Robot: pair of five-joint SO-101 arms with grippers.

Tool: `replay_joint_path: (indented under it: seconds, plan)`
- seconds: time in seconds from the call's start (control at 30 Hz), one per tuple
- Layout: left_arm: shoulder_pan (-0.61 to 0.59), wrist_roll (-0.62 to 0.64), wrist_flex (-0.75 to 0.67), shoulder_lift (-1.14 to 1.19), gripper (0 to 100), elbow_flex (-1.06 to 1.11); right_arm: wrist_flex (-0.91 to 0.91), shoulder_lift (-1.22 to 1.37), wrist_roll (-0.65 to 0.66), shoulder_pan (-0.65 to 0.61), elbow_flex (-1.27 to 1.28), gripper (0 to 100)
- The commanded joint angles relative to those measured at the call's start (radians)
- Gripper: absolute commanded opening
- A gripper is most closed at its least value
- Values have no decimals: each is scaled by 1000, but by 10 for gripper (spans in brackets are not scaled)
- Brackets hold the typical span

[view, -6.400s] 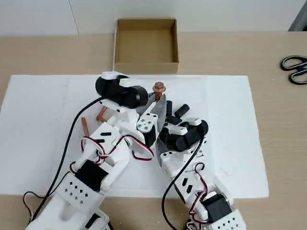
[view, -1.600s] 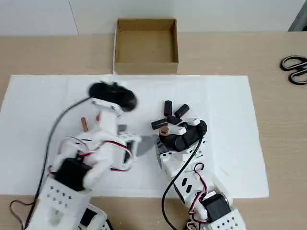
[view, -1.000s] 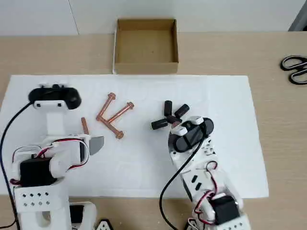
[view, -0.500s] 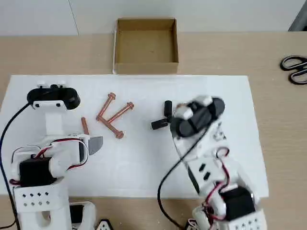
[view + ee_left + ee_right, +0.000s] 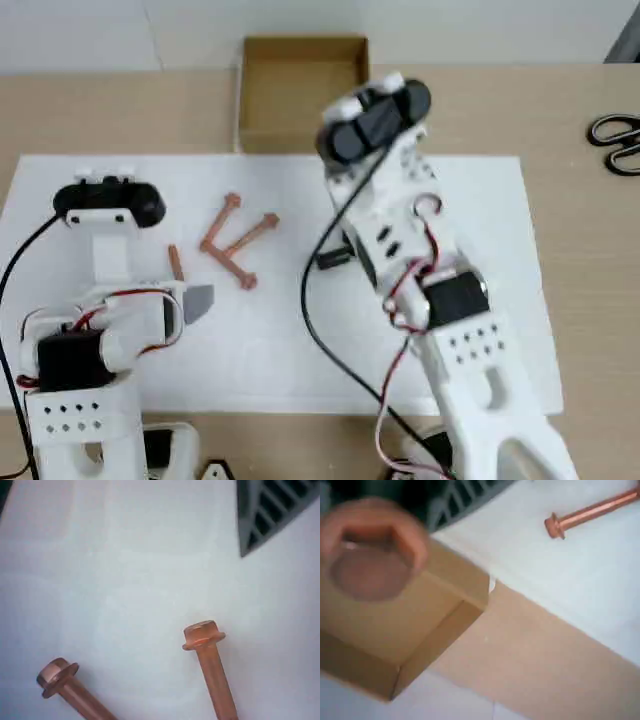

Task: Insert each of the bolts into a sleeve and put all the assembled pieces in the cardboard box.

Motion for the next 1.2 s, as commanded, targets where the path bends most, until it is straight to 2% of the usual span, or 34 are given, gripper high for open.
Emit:
replay_joint_path:
  seconds: [0.0, 0.17, 0.43, 0.8, 1.17]
  plan:
    - [-5, -2, 3, -12, 299, -48, -56, 111, 9, 19, -169, 4]
    - [-5, -2, 3, -12, 299, -48, -128, 343, 3, 85, -359, 4]
    - [-6, -2, 3, -12, 299, -48, -137, 731, 3, 156, -697, 4]
    - [-8, -2, 3, -12, 299, -48, -137, 1188, 3, 154, -1129, 4]
    - [-8, -2, 2, -12, 299, -47, -139, 1524, 3, 154, -1436, 4]
